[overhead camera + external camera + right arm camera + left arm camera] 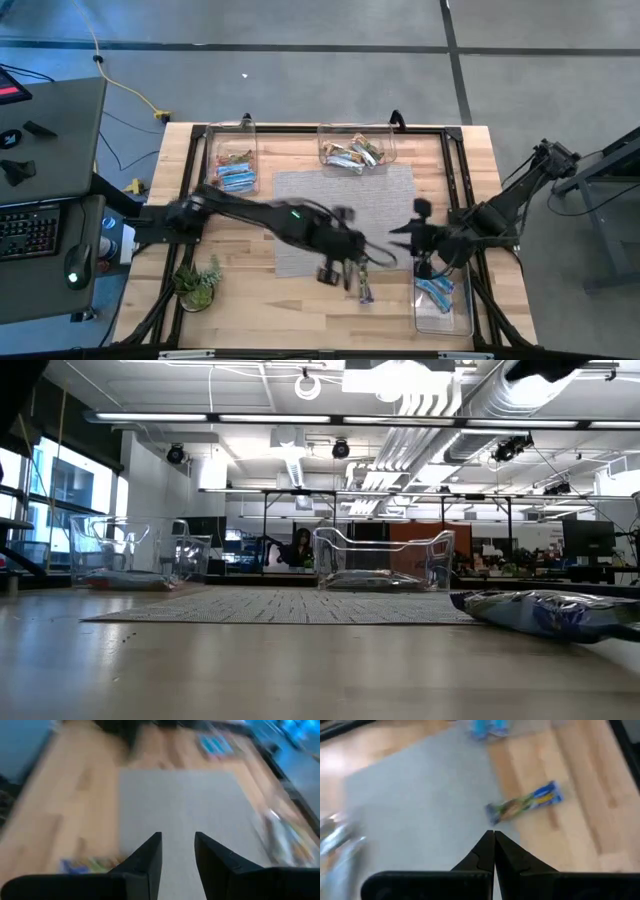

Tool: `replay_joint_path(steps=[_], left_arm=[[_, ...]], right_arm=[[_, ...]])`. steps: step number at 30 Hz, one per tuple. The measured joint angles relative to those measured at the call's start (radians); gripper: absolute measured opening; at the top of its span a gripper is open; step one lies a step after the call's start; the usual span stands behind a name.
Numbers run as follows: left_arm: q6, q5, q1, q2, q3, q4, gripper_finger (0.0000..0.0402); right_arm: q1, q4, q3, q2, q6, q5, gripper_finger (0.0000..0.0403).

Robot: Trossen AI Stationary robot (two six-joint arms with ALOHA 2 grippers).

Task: Pick and place Granola Bars by type
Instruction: Put the blue granola bar into the bottom transparent bin

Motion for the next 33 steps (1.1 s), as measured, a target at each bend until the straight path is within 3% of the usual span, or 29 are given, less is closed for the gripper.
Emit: replay_joint_path(steps=[6, 16, 20, 23, 28, 33], left_arm=[[-0.166, -0.162, -0.005, -0.224, 0.003, -0.201, 0.0000], [-0.268, -0.275, -0.086, -0.400, 0.003, -0.272, 0.0000], [-0.270, -0.312, -0.113, -0.416, 0.003, -0.279, 0.0000], [-0.269, -0.364, -0.126, -0.418, 0.002, -0.312, 0.0000], [-0.255, -0.401, -0.122, -0.419, 0.002, -0.369, 0.0000], [-0.237, -0.368, -0.123, -0.419, 0.002, -0.381, 0.0001]], right_arm=[[-0.064, 0.311, 0.001, 0.168, -0.264, -0.182, 0.0099], [-0.231, 0.434, 0.004, 0.461, -0.223, -0.549, 0.0099], [-0.269, 0.446, 0.015, 0.494, -0.285, -0.588, 0.0100], [-0.281, 0.454, 0.015, 0.497, -0.429, -0.636, 0.0099], [-0.272, 0.417, 0.016, 0.497, -0.719, -0.832, 0.0099], [-0.274, 0.408, 0.016, 0.497, -0.759, -0.832, 0.0099]])
